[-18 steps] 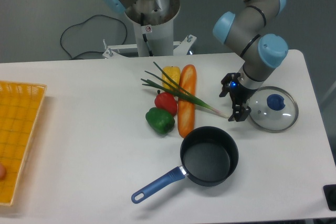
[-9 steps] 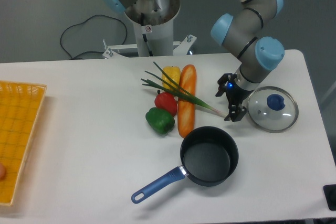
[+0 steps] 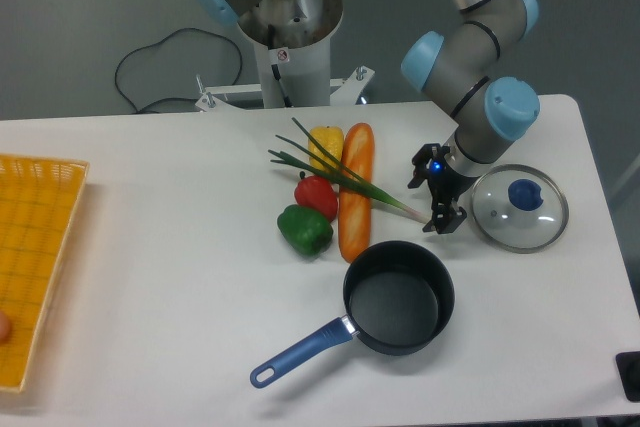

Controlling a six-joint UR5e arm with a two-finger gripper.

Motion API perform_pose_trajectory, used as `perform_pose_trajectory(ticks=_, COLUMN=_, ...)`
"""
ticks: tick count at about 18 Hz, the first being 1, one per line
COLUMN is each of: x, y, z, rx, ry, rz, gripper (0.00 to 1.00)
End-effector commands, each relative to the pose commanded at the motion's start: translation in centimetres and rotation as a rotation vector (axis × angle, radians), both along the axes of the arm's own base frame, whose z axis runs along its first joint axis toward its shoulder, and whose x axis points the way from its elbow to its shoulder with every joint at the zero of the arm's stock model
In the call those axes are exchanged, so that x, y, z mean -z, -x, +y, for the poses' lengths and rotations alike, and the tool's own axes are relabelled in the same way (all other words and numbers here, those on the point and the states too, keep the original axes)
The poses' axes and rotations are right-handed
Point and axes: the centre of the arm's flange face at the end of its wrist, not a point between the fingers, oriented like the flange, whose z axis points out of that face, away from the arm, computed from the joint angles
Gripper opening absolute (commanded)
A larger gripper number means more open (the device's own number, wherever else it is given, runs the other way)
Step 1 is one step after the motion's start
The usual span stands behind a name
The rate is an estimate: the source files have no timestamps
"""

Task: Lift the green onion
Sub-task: 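Lower the gripper onto the green onion root end and close it, then drag the gripped green onion across the baguette toward the lid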

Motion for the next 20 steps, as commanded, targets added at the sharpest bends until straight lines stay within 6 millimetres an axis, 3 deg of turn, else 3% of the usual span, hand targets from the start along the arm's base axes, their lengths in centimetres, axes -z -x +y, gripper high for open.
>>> perform_pose_trajectory(ticks=3, x=0.31, y=-0.08, z=0.07, rx=-0.018, ry=-0.002, rz=-0.013, gripper=0.71)
perform_pose_trajectory(ticks=6, x=0.29, y=-0.1, z=0.12, rx=-0.025, ry=-0.007, rz=-0.016, gripper=0.7)
perform_pose_trajectory(ticks=9, x=0.47, y=-0.34, z=0.04, rx=-0.044, ry=-0.008, rz=-0.027, gripper=0.51)
perform_pose_trajectory(ticks=20, x=0.27, y=-0.02, z=-0.44, rx=-0.058, ry=-0.003, rz=-0.024, gripper=0.22)
